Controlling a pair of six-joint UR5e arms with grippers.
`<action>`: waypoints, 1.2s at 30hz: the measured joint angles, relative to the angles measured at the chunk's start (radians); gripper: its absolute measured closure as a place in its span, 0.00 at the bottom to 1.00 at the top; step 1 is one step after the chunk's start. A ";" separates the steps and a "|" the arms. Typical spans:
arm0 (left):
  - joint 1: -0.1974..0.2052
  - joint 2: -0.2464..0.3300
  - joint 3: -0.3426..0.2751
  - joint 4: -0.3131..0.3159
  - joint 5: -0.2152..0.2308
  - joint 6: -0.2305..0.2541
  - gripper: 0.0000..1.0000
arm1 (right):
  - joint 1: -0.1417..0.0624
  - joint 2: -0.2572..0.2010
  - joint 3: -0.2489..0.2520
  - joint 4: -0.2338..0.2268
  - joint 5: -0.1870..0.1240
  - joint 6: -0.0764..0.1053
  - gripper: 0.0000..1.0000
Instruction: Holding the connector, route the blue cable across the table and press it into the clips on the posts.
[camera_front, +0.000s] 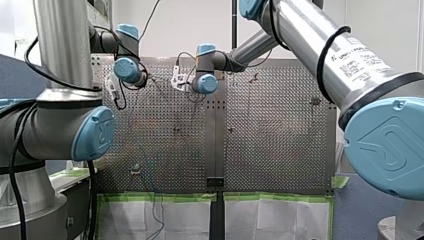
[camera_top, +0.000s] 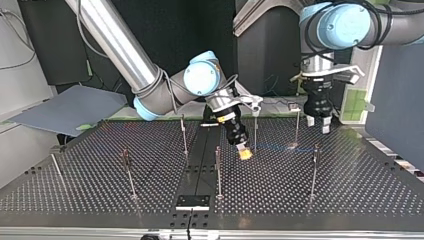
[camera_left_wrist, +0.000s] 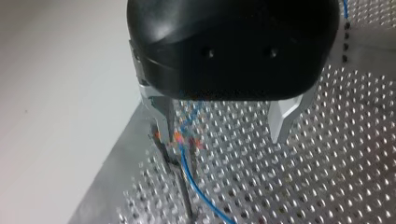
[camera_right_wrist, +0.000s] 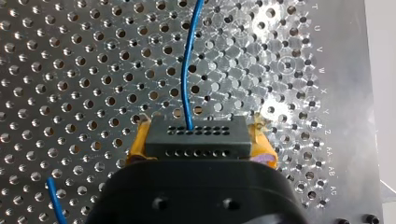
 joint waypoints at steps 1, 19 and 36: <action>-0.006 0.012 0.000 -0.004 0.002 0.013 0.01 | 0.000 0.000 0.000 0.000 0.000 0.000 1.00; -0.099 -0.021 0.002 0.073 0.033 0.176 0.01 | -0.001 0.000 -0.024 0.064 0.031 -0.003 1.00; -0.120 -0.113 0.086 0.150 -0.050 0.231 0.01 | -0.009 0.000 -0.025 0.080 0.036 -0.006 1.00</action>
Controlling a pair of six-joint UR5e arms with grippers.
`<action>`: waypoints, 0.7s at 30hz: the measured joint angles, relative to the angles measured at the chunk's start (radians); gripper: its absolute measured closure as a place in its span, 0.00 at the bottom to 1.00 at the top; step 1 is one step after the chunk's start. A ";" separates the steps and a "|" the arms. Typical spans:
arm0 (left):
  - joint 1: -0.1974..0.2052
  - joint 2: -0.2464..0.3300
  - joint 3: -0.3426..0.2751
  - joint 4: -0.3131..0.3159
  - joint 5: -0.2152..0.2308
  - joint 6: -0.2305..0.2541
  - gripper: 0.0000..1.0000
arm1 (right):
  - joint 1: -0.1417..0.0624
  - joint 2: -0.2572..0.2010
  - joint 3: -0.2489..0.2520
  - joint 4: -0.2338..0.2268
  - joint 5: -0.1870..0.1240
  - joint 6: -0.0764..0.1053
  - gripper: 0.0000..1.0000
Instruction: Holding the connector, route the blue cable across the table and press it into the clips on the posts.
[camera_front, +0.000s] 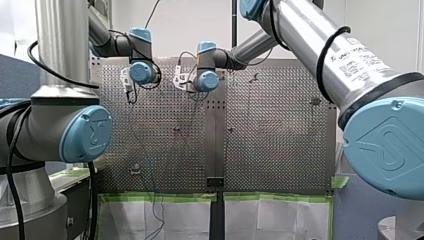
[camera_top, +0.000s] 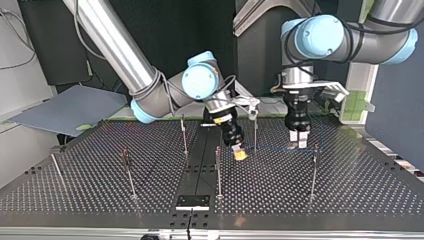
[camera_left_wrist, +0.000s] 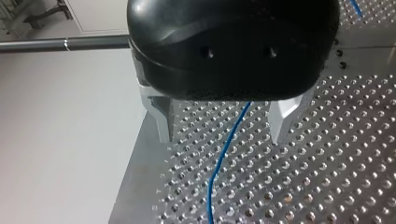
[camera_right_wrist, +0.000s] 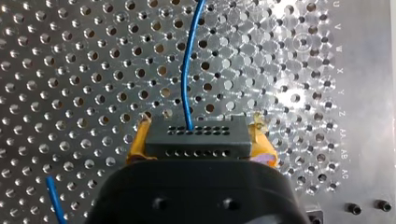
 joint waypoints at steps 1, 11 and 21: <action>0.000 -0.009 0.007 0.001 -0.003 0.003 0.01 | -0.001 0.000 0.000 0.000 0.000 0.000 1.00; -0.002 -0.099 0.071 0.027 -0.030 0.013 0.01 | -0.012 0.000 0.000 0.000 0.000 0.000 1.00; 0.000 -0.163 0.100 0.058 -0.030 0.014 0.01 | -0.016 0.001 0.000 -0.001 -0.003 -0.001 1.00</action>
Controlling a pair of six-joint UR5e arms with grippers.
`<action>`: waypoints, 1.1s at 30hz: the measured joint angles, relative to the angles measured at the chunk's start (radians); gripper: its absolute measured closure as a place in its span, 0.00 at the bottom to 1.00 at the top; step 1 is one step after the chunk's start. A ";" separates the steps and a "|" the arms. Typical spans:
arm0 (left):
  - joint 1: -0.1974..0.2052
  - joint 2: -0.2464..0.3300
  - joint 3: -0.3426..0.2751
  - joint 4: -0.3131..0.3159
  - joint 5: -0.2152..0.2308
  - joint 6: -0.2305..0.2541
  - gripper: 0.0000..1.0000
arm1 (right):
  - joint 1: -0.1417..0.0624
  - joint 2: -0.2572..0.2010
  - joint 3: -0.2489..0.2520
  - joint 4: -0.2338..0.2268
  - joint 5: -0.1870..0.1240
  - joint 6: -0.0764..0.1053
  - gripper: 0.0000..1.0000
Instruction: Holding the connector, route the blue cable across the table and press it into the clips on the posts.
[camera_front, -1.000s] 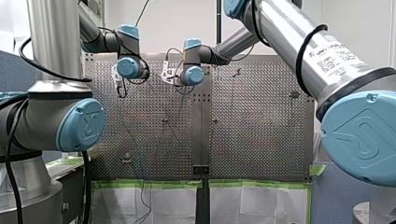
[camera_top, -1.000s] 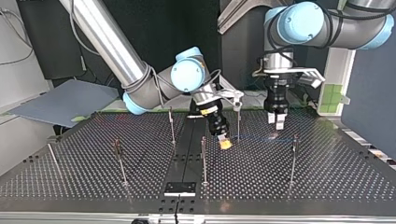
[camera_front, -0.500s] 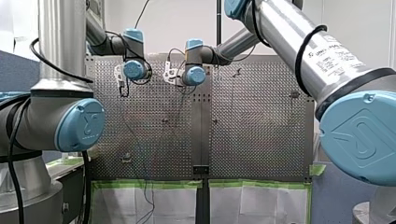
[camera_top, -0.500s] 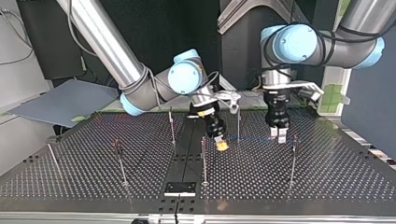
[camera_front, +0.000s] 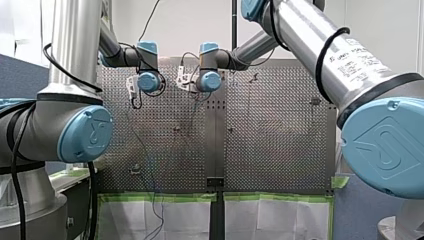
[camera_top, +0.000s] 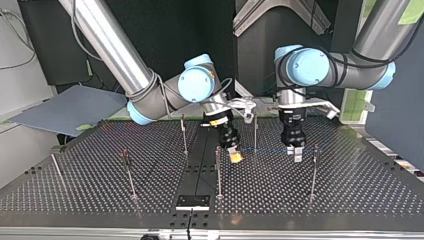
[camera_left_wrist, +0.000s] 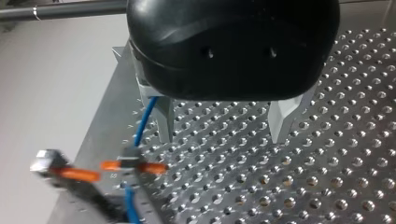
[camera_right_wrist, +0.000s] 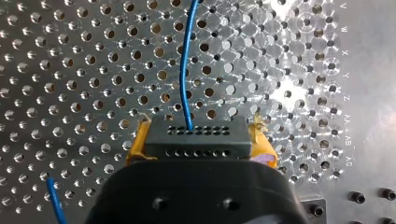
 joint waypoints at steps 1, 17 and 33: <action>-0.001 -0.009 0.003 0.001 0.001 0.000 0.01 | 0.000 0.000 0.000 0.000 0.000 0.000 1.00; -0.005 -0.037 0.009 0.005 -0.011 -0.005 1.00 | -0.004 0.001 0.000 0.001 -0.003 0.000 1.00; -0.023 -0.031 0.000 -0.059 -0.059 -0.009 1.00 | -0.014 0.001 0.053 0.004 -0.003 -0.001 1.00</action>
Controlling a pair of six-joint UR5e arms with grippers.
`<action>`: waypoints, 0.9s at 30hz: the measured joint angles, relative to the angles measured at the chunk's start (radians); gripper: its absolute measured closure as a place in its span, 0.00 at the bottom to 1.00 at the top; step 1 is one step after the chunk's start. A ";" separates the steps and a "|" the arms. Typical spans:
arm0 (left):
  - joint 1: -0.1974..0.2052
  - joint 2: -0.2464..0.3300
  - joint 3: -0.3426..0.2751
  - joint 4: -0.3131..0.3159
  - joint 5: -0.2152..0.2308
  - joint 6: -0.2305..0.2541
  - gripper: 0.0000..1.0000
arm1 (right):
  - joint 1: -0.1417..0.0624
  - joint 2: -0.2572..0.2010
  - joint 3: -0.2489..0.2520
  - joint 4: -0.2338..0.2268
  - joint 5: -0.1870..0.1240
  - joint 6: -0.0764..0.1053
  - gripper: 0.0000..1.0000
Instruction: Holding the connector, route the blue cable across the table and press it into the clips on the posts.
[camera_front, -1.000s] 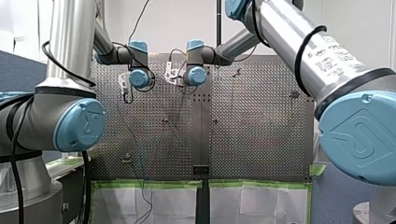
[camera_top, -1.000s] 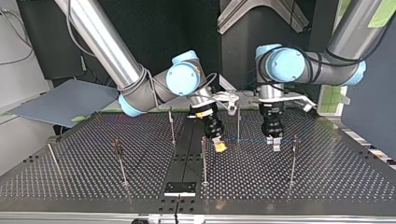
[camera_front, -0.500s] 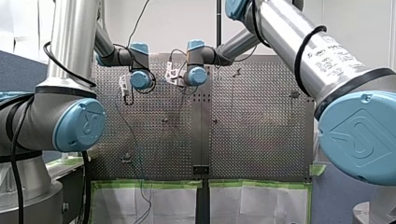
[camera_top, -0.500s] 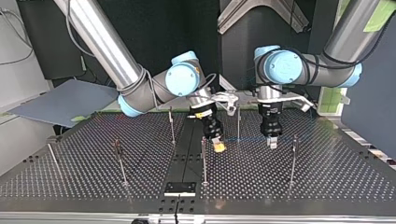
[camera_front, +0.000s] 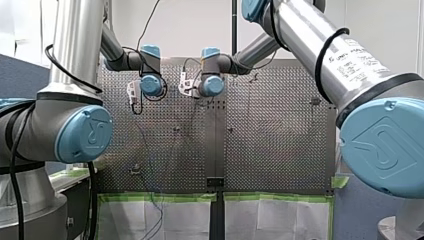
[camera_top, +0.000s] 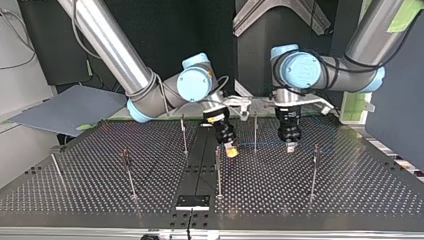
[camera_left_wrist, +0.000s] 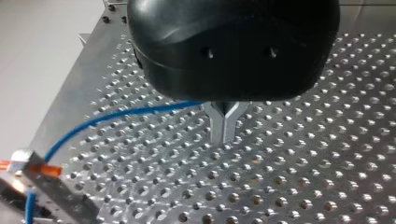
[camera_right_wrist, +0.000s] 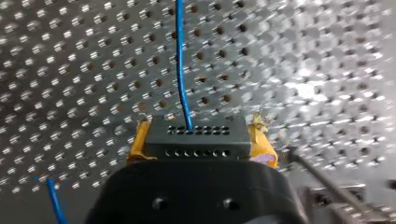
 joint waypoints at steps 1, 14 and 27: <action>-0.003 0.001 -0.006 -0.004 -0.009 0.002 1.00 | -0.001 0.000 0.006 0.000 0.000 0.000 1.00; -0.013 -0.005 -0.116 0.068 -0.027 -0.012 1.00 | -0.010 -0.001 0.111 0.000 0.004 -0.010 1.00; -0.018 -0.062 -0.216 0.169 -0.012 -0.015 1.00 | -0.010 0.000 0.224 -0.005 0.013 -0.024 1.00</action>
